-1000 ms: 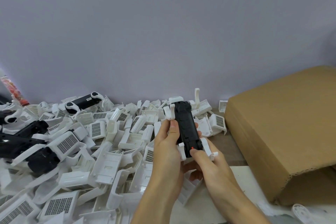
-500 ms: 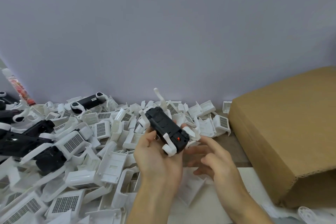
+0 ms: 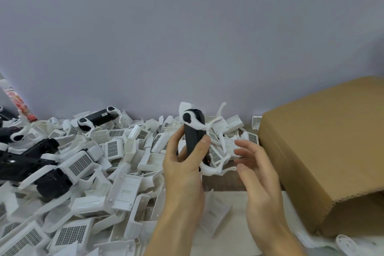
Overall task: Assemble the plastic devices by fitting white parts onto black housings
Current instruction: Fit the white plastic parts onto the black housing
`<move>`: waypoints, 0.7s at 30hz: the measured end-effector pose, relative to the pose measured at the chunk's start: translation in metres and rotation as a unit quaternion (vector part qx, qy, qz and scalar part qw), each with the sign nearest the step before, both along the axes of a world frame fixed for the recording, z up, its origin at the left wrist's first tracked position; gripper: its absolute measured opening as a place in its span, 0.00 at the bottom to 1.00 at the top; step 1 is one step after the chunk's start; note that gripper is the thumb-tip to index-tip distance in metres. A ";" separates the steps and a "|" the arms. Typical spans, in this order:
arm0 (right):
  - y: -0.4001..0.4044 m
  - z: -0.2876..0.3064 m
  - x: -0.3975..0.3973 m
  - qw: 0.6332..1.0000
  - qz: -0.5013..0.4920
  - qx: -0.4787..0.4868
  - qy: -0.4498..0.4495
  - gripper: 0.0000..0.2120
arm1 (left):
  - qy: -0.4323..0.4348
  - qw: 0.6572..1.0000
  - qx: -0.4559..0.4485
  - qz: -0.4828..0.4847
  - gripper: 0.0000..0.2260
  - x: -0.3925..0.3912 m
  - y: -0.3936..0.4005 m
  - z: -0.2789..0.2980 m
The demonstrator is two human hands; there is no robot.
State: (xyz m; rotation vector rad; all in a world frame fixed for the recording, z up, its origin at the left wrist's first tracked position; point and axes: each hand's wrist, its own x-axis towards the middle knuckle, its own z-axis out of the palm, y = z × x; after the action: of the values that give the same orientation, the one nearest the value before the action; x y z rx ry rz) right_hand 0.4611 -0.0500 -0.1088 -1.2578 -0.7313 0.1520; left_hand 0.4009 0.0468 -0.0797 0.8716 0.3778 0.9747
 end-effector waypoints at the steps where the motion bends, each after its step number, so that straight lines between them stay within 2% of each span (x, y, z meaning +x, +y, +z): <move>1: -0.001 0.001 -0.001 1.000 0.003 -0.005 -0.022 0.17 | 0.022 0.999 0.025 -0.002 0.23 0.001 -0.001 -0.001; 5: 0.000 0.004 -0.005 0.997 0.055 -0.027 -0.054 0.16 | 0.084 0.992 0.089 -0.021 0.16 0.003 -0.005 -0.001; 9: 0.003 0.004 -0.007 0.998 0.029 -0.052 -0.030 0.18 | 0.111 0.990 0.049 -0.068 0.13 0.002 -0.005 0.003; 12: 0.005 0.005 -0.007 0.999 0.005 -0.052 -0.005 0.20 | 0.112 0.990 0.063 -0.050 0.13 0.001 -0.007 0.001; 16: 0.005 0.002 -0.004 0.999 0.021 -0.026 0.028 0.20 | 0.108 0.992 0.062 -0.035 0.10 0.001 -0.006 -0.002; 18: 0.005 0.002 -0.002 0.998 0.028 -0.003 0.047 0.18 | 0.104 0.993 0.049 -0.031 0.12 0.001 -0.005 -0.002; 21: 0.004 0.001 0.003 0.995 0.039 0.023 0.091 0.14 | 0.111 0.993 0.037 -0.029 0.22 0.002 -0.003 -0.001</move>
State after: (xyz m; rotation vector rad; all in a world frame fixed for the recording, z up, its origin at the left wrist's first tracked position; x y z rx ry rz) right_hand 0.4641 -0.0459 -0.1077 -1.1552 -0.6227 0.3075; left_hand 0.4030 0.0436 -0.0805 1.0572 0.5054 0.8443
